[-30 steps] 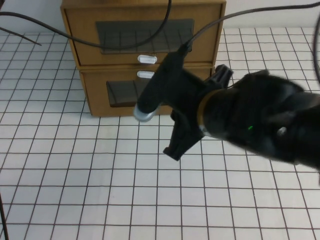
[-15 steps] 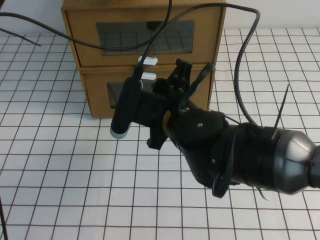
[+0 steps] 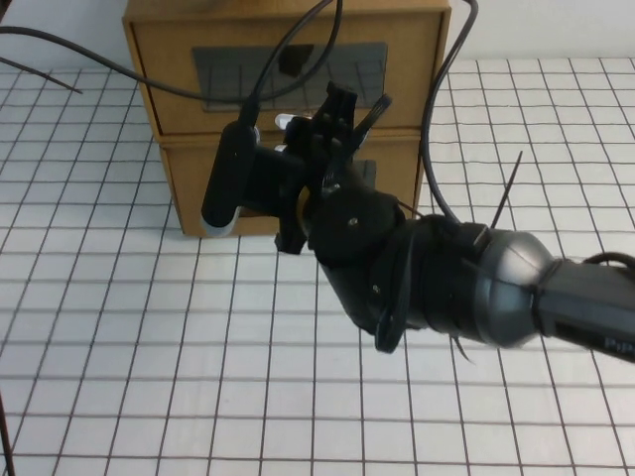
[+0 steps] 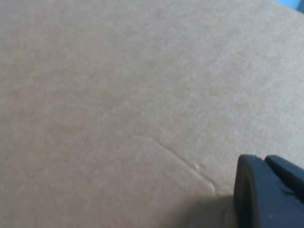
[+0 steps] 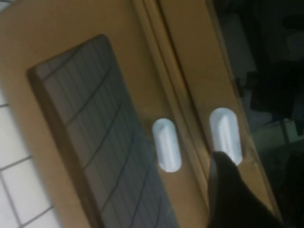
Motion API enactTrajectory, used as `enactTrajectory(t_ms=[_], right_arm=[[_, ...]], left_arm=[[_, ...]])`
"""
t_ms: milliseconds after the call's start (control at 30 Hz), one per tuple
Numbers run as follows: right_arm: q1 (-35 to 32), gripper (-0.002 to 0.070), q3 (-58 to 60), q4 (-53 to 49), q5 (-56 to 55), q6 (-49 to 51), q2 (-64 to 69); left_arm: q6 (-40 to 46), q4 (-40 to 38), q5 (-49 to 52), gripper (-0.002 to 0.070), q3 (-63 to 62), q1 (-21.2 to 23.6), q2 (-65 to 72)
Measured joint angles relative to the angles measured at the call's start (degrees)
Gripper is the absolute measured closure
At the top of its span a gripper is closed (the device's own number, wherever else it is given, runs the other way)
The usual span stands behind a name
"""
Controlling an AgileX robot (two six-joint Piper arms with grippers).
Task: Open the shoe box
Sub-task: 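Pull the top drawer of the cardboard box fully open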
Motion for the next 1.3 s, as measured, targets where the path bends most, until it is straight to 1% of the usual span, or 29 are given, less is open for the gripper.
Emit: enactTrajectory(t_ms=[200,533,800,1067,1300], right_arm=[[-1.73,0.0444,-1.48,-0.05,-0.65,-0.62,1.11],[-3.38,0.0444,-1.71,-0.31,-7.64,-0.62,1.23],[-4.1,0.0444,-1.9,-0.58,-7.98,-0.82,2.52],[-4.98,0.0444,-6.05,-0.68,-7.98,-0.82,6.15],[-4.98,0.0444,-6.82,-0.68,-6.94,-3.4,7.51]], left_arm=[[-0.64,0.0,0.23,0.0677,0.0,0.0,0.0],[-2.17,0.61,1.89,0.0677,-0.02,0.0,-0.21],[-2.59,0.83,1.89,0.0677,-0.12,0.0,-0.21],[-2.81,0.83,1.89,0.0677,-0.12,0.0,-0.21],[-2.81,0.83,1.89,0.0677,-0.12,0.0,-0.21]])
